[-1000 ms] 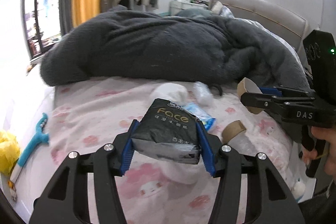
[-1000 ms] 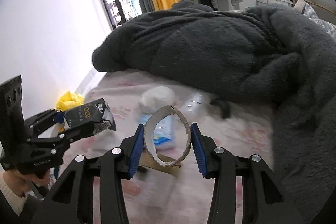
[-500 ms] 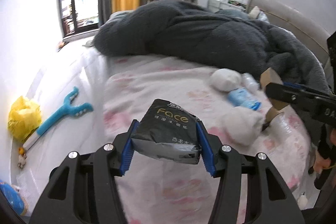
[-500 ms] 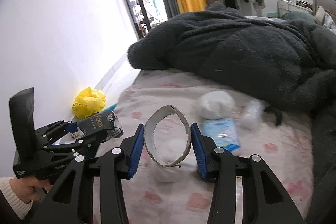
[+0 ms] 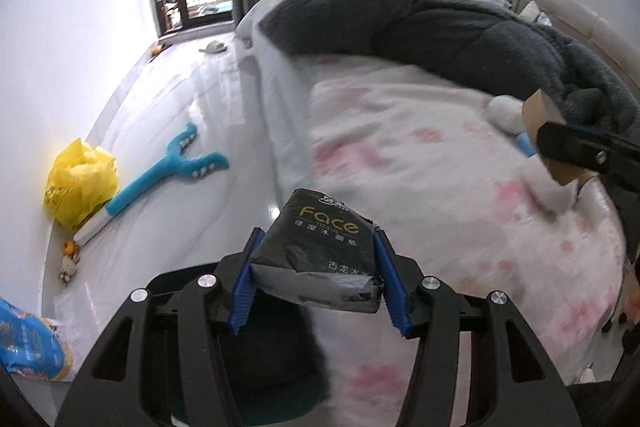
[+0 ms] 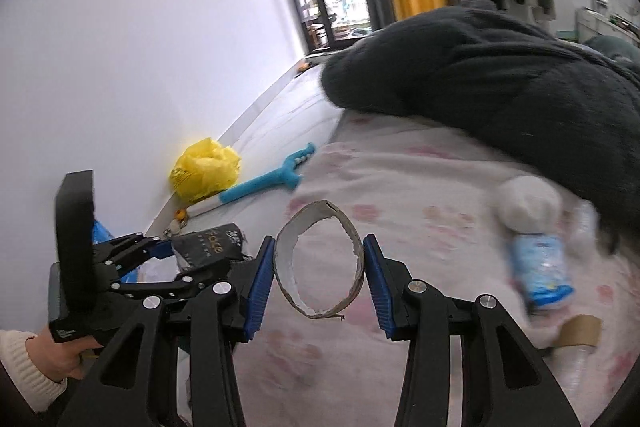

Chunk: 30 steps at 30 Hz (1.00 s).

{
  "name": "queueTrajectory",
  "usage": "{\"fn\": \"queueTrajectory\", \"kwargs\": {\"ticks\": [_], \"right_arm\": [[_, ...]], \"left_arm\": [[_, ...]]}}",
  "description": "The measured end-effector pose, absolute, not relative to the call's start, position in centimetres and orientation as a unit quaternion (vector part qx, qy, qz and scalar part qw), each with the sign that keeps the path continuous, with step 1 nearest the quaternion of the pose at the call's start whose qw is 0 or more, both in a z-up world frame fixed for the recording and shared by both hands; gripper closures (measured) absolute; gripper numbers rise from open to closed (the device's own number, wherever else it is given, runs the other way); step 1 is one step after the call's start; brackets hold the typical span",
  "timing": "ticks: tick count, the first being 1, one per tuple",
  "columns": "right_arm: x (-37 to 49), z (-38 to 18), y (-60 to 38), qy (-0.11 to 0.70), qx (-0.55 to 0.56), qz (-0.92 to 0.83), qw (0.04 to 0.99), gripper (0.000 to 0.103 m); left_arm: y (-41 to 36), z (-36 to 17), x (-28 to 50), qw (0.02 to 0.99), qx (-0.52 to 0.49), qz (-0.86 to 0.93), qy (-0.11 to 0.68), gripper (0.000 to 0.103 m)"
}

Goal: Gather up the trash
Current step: 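Carry the tissue pack and tape roll in both tools over the green bin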

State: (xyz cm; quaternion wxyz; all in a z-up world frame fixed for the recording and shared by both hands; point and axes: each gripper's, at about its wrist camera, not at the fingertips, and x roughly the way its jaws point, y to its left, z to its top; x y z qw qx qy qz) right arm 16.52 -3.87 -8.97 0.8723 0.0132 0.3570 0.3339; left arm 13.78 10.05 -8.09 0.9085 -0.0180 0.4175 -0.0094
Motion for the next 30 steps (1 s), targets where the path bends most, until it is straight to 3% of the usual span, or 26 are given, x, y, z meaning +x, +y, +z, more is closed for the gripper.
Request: {"fn": "queueTrajectory", "kwargs": {"ticks": [22, 30], "right_arm": [[14.7, -12.7, 10.5, 0.425, -0.024, 0.405, 0.809, 0.058], [14.5, -14.4, 13.5, 0.45, -0.033, 0.408, 0.794, 0.058]], "left_arm": [[21.9, -19.0, 11.2, 0.807, -0.083, 0.047, 0.583, 0.046], [23.0, -19.9, 10.3, 0.791, -0.096, 0.038, 0.603, 0.044]]}}
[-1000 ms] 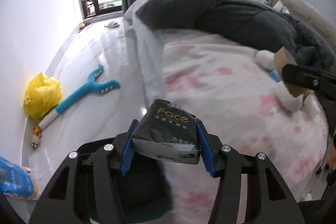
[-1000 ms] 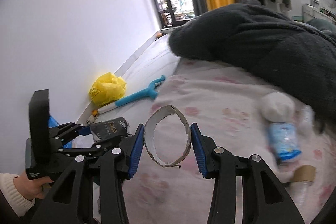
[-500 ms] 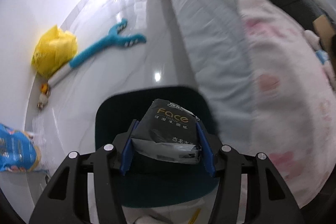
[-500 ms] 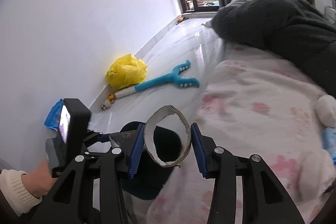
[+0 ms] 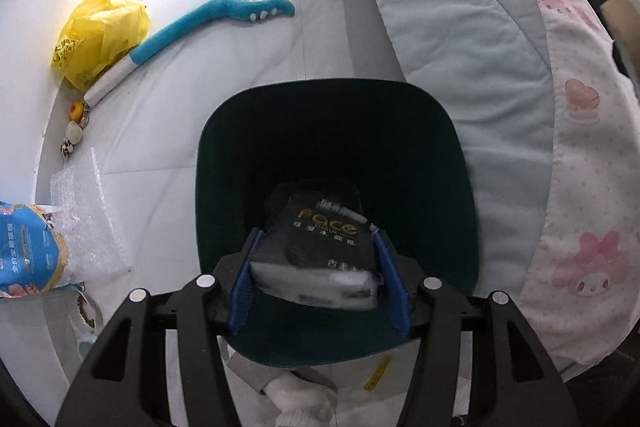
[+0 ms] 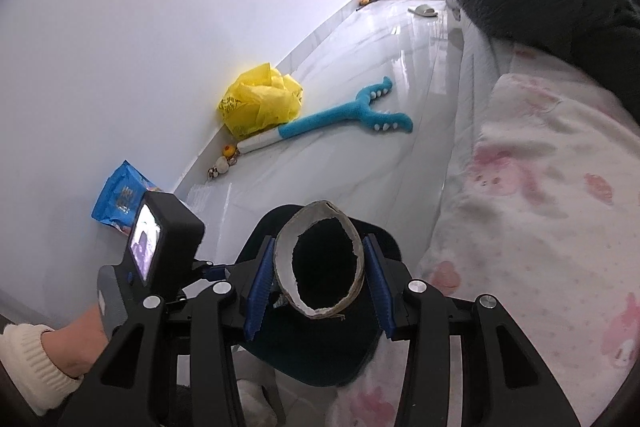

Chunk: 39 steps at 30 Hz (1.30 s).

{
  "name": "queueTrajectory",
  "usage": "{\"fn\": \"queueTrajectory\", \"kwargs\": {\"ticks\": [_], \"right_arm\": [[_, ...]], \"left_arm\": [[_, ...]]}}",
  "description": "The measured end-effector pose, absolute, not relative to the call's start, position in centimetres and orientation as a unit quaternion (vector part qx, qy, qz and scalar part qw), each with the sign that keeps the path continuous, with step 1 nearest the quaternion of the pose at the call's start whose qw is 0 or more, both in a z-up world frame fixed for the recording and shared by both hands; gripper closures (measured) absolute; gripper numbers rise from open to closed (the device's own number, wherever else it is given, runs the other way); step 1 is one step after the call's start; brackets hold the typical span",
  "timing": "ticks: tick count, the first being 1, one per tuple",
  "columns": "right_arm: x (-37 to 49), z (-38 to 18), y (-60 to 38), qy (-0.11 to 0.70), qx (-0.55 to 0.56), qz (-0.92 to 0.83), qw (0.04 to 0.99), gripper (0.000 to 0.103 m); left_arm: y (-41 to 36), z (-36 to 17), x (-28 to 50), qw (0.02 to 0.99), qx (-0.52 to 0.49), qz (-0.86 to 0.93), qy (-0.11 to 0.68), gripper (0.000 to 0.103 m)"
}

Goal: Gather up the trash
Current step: 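Carry the tissue pack and tape roll in both tools over the green bin, then open the left tool dropping the tissue pack while the right tool drops the tape roll into the bin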

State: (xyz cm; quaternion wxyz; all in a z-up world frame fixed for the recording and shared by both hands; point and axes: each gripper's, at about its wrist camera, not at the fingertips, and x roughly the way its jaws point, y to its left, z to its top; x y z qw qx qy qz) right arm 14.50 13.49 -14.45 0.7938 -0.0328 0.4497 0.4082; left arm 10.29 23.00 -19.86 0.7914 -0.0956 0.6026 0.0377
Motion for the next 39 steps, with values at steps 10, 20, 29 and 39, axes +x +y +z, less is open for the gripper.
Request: {"fn": "queueTrajectory", "kwargs": {"ticks": [10, 20, 29, 39], "right_arm": [[14.8, -17.5, 16.6, 0.478, -0.045, 0.394, 0.784, 0.058], [14.3, -22.0, 20.1, 0.516, -0.068, 0.379, 0.765, 0.058], [13.5, -25.4, 22.1, 0.54, -0.099, 0.365, 0.752, 0.058], [12.7, -28.6, 23.0, 0.566, -0.135, 0.348, 0.735, 0.056]], "left_arm": [[25.8, -16.5, 9.1, 0.831, -0.107, 0.051, 0.543, 0.024], [27.5, -9.5, 7.4, 0.896, -0.101, 0.066, 0.428, 0.014], [28.5, -5.2, 6.2, 0.926, -0.116, 0.069, 0.351, 0.008], [28.6, -2.4, 5.0, 0.945, -0.106, 0.074, 0.302, 0.007]]}}
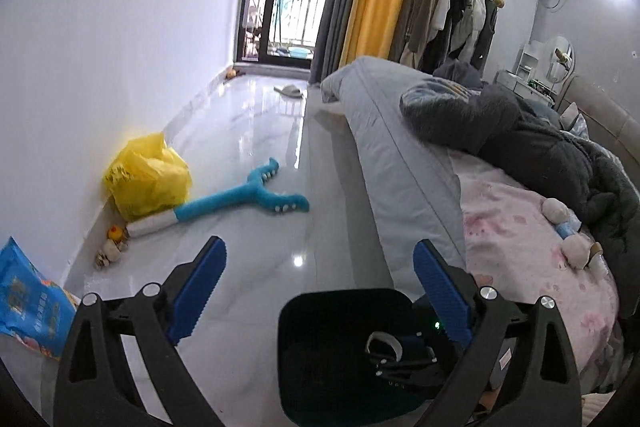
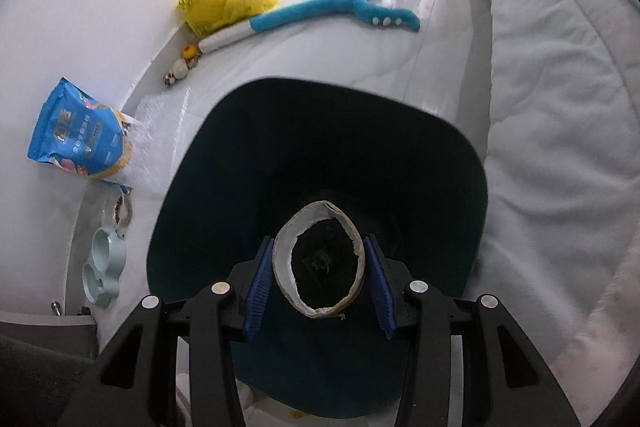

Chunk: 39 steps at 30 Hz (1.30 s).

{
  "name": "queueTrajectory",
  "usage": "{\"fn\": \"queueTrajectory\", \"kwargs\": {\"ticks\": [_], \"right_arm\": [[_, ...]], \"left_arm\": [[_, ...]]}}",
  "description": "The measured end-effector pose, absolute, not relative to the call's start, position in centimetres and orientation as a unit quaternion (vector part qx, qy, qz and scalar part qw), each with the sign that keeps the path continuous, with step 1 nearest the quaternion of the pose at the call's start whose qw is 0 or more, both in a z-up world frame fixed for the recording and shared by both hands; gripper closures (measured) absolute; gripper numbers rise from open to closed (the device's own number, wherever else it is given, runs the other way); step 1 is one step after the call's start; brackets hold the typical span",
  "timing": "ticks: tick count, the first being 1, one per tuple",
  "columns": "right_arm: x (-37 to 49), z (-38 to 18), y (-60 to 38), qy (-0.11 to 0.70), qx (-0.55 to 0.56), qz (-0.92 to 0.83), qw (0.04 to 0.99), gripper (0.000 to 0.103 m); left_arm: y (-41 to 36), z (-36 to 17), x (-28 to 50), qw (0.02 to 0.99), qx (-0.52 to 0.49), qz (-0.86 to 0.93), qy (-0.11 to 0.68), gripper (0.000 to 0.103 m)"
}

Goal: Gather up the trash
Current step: 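Open the left tool dropping the tissue pack while the right tool drops the tape roll into the bin, then move both open tools back over the items on the bed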

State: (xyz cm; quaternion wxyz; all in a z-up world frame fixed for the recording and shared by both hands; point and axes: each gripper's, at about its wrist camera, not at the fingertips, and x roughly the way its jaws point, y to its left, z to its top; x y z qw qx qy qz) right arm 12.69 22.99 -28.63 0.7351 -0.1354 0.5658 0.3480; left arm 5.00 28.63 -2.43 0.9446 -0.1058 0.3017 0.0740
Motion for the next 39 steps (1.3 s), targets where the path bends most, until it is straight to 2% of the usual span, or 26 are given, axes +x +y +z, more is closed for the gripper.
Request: {"fn": "queueTrajectory", "kwargs": {"ticks": [4, 8, 13, 28, 39], "right_arm": [[12.6, -29.0, 22.9, 0.568, -0.145, 0.345, 0.733, 0.055], [12.5, -28.8, 22.8, 0.568, -0.148, 0.346, 0.732, 0.036], [12.0, -27.9, 22.5, 0.562, -0.147, 0.352, 0.734, 0.029], [11.6, -20.1, 17.9, 0.488, -0.105, 0.383, 0.778, 0.026], [12.6, -14.5, 10.4, 0.426, -0.08, 0.357, 0.827, 0.026]], "left_arm": [[28.1, -1.6, 4.9, 0.95, -0.097, 0.075, 0.288, 0.006], [27.8, -0.6, 4.8, 0.953, -0.102, 0.067, 0.279, 0.006], [26.9, 0.9, 4.9, 0.956, -0.097, 0.07, 0.268, 0.006], [22.1, 1.8, 7.0, 0.957, -0.075, 0.051, 0.276, 0.005], [17.5, 2.4, 8.7, 0.958, -0.088, -0.003, 0.272, 0.005]]}}
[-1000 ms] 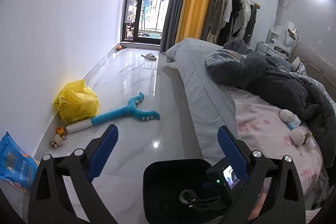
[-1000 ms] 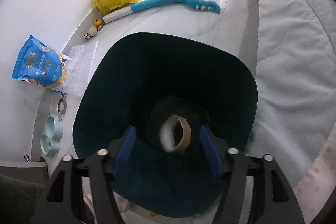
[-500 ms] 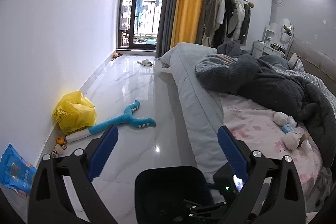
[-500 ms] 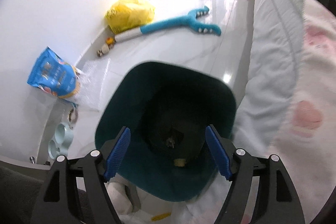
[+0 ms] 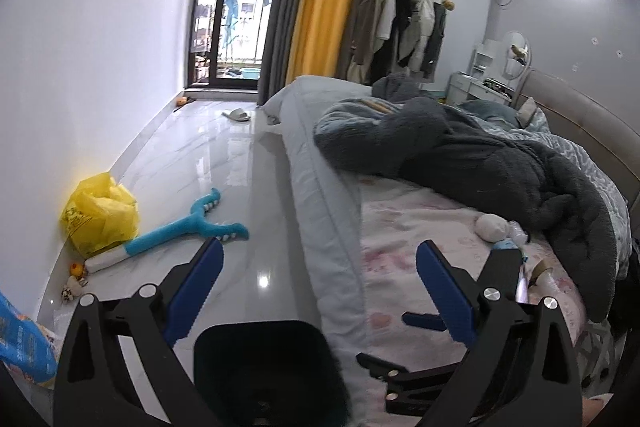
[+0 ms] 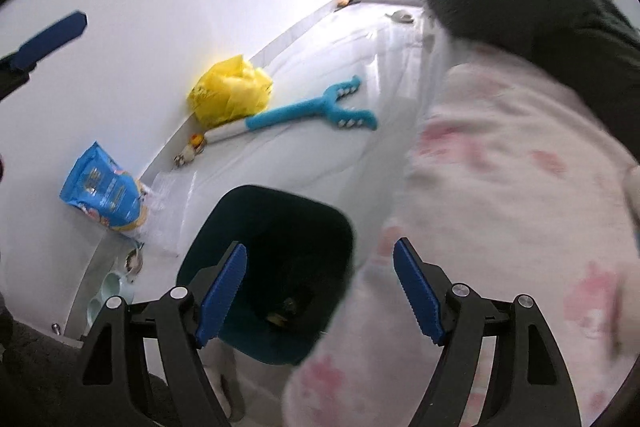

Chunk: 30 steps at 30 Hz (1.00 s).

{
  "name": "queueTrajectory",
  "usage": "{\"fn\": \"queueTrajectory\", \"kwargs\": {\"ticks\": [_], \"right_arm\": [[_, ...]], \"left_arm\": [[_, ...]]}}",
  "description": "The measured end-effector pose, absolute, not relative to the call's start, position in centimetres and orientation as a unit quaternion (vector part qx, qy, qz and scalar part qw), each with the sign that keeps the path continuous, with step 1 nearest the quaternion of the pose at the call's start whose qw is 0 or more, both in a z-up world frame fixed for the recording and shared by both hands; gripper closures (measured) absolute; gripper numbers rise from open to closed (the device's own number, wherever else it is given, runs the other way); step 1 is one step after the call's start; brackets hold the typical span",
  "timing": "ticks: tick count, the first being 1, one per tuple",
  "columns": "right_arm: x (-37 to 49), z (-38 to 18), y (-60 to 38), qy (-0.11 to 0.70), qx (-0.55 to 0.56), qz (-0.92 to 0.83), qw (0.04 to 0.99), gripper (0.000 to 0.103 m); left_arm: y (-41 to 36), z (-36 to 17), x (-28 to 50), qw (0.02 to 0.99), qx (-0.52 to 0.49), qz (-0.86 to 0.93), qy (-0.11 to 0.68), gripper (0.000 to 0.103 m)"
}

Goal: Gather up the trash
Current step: 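Move both open tools back over the items on the bed, then grasp the plastic-wrapped bottle with tape roll using the right tool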

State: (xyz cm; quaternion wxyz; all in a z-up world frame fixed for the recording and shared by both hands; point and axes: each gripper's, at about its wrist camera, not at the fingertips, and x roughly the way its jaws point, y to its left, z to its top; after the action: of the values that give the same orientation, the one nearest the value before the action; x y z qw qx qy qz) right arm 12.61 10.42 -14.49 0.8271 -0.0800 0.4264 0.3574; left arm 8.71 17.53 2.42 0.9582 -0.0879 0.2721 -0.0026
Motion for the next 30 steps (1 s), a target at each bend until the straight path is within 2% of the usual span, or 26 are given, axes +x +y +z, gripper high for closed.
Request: {"fn": "queueTrajectory", "kwargs": {"ticks": [11, 30], "right_arm": [[13.8, -11.8, 0.6, 0.386, -0.072, 0.298, 0.87, 0.026], [13.0, -10.7, -13.6, 0.349, -0.052, 0.206, 0.913, 0.026]], "left_arm": [[11.9, 1.9, 11.1, 0.954, -0.079, -0.035, 0.286, 0.005], [1.3, -1.0, 14.2, 0.936, -0.026, -0.104, 0.335, 0.005]]}}
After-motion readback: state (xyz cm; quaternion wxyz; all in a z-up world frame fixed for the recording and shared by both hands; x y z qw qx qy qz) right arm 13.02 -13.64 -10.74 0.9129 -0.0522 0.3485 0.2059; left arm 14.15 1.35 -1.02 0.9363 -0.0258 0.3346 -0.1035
